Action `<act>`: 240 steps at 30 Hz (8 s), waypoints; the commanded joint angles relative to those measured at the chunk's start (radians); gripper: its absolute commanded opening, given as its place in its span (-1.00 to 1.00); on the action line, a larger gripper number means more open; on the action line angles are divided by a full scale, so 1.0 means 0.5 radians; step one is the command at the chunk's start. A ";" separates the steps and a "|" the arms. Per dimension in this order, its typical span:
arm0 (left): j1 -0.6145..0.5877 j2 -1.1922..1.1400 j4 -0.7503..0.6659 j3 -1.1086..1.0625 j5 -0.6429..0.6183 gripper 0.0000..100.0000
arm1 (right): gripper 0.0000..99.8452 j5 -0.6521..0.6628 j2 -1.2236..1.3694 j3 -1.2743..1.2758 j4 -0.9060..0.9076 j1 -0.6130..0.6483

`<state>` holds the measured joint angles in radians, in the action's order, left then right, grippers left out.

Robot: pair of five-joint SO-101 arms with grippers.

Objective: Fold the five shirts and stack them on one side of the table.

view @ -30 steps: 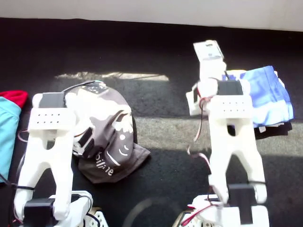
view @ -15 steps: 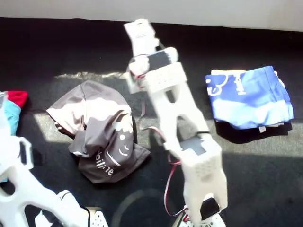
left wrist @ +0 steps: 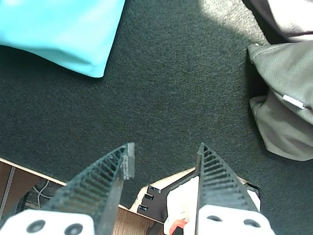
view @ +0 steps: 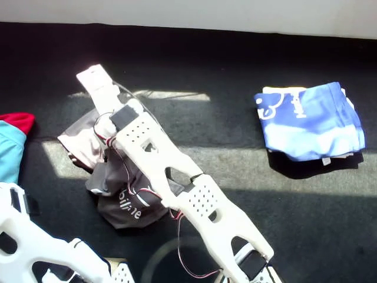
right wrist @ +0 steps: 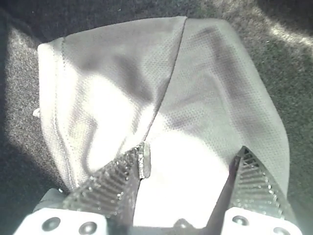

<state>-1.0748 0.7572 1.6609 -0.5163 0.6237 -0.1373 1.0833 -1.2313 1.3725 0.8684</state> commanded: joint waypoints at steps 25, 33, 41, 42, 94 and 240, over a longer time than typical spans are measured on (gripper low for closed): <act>0.750 0.014 -0.068 0.002 -0.012 -0.57 | -0.99 -0.003 -0.026 -0.888 0.717 -1.085; 1.275 -0.612 -0.700 -0.044 -0.479 -0.57 | -0.82 -0.003 -0.020 -0.882 0.781 -1.321; 1.511 -1.680 -0.868 0.720 -0.718 -0.57 | -0.56 -0.006 -0.038 -0.904 0.784 -1.327; 1.530 -1.794 -0.865 0.852 -0.743 -0.57 | -0.56 -0.006 -0.038 -0.904 0.784 -1.327; 1.938 -3.233 0.187 2.512 -0.396 -0.58 | -0.56 -0.006 -0.035 -0.904 0.781 -1.336; 1.496 -0.431 -0.313 -0.201 -0.221 -0.98 | -0.82 0.872 -4.528 4.470 -0.121 -1.269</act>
<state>-0.3307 0.5209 1.5182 -0.6160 0.5102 0.2524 -1.1676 1.1730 1.2313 0.2317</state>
